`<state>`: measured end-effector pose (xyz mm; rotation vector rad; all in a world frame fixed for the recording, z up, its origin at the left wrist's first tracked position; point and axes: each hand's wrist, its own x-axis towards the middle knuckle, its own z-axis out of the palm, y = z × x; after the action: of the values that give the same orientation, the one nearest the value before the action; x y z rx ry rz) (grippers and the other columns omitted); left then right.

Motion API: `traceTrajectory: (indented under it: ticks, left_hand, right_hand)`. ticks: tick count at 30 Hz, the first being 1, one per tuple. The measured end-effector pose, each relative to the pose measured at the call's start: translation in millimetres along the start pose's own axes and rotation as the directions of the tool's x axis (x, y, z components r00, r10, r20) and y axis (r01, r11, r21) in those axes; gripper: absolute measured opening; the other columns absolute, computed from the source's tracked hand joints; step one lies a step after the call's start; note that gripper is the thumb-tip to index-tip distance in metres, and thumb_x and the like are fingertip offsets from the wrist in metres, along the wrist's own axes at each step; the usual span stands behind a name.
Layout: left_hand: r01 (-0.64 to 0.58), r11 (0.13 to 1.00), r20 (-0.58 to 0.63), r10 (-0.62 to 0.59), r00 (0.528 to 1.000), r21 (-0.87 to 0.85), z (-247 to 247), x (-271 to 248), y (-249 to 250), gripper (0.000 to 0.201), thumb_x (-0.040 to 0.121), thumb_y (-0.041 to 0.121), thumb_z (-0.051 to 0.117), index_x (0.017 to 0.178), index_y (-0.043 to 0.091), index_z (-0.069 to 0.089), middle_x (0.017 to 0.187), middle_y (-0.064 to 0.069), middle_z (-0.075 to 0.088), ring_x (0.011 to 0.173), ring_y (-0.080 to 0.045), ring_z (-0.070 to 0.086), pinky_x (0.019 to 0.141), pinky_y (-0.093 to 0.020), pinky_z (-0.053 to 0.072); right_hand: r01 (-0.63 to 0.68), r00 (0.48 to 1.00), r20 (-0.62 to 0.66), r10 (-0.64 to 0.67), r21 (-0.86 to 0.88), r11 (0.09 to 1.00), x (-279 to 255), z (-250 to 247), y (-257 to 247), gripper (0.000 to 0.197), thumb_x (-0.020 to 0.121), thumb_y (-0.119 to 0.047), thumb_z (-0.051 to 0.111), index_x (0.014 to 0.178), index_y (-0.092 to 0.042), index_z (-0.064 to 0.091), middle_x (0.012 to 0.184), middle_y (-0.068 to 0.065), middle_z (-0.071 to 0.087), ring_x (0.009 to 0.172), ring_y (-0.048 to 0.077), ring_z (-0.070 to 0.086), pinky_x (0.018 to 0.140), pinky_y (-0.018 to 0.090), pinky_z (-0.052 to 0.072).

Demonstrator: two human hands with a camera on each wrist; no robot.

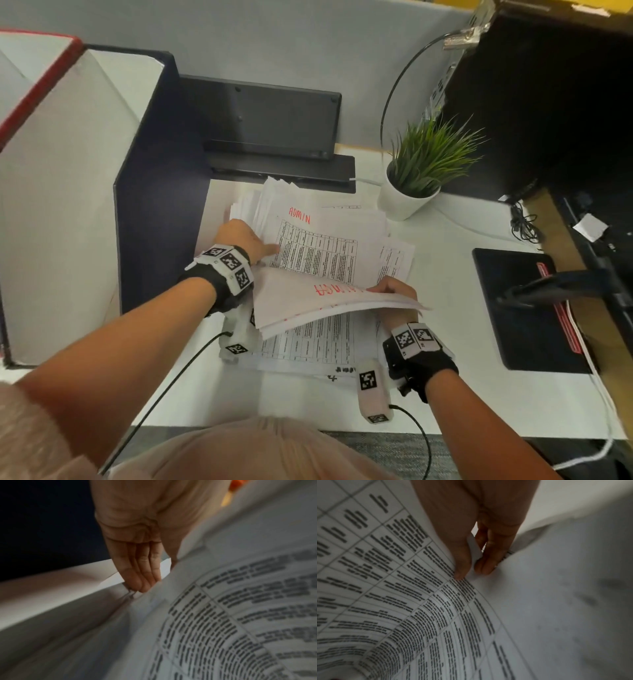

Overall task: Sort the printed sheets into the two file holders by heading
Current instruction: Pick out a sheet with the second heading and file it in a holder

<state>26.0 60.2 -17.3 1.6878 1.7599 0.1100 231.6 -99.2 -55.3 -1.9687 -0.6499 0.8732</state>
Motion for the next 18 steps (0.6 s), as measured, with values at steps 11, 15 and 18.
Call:
traceTrajectory:
  ticks: [11, 15, 18]
  left_hand:
    - [-0.33, 0.921, -0.212, 0.287, 0.934, -0.209, 11.7, -17.6, -12.2, 0.007, 0.084, 0.008, 0.065, 0.082, 0.01, 0.071, 0.074, -0.001, 0.059, 0.067, -0.016, 0.055, 0.061, -0.018, 0.039]
    - [-0.369, 0.816, -0.192, 0.316, 0.929, -0.444, 14.7, -35.8, -13.2, 0.024, 0.085, -0.004, 0.057, 0.081, 0.017, 0.068, 0.087, 0.002, 0.064, 0.071, -0.008, 0.056, 0.058, -0.007, 0.044]
    - [-0.292, 0.724, -0.144, 0.261, 0.955, -0.625, 10.9, -44.7, -12.7, 0.039, 0.076, -0.021, 0.045, 0.062, 0.011, 0.061, 0.084, -0.003, 0.062, 0.079, -0.015, 0.055, 0.068, -0.022, 0.047]
  right_hand:
    - [0.039, 0.998, -0.062, -0.032, 0.114, 0.993, 0.6, -1.4, -1.4, 0.036, 0.074, 0.017, 0.058, 0.052, -0.009, 0.047, 0.059, 0.005, 0.052, 0.051, 0.008, 0.047, 0.04, 0.006, 0.034]
    - [0.017, 1.0, -0.014, -0.018, -0.039, 0.999, 6.2, -1.7, 1.9, 0.042, 0.08, 0.008, 0.062, 0.055, -0.017, 0.038, 0.056, -0.003, 0.041, 0.052, 0.007, 0.035, 0.043, 0.008, 0.03]
    - [0.022, 0.998, -0.053, -0.024, -0.053, 0.998, 7.3, 0.0, 3.0, 0.038, 0.069, -0.003, 0.077, 0.061, -0.018, 0.043, 0.064, 0.0, 0.051, 0.061, 0.014, 0.046, 0.052, 0.017, 0.035]
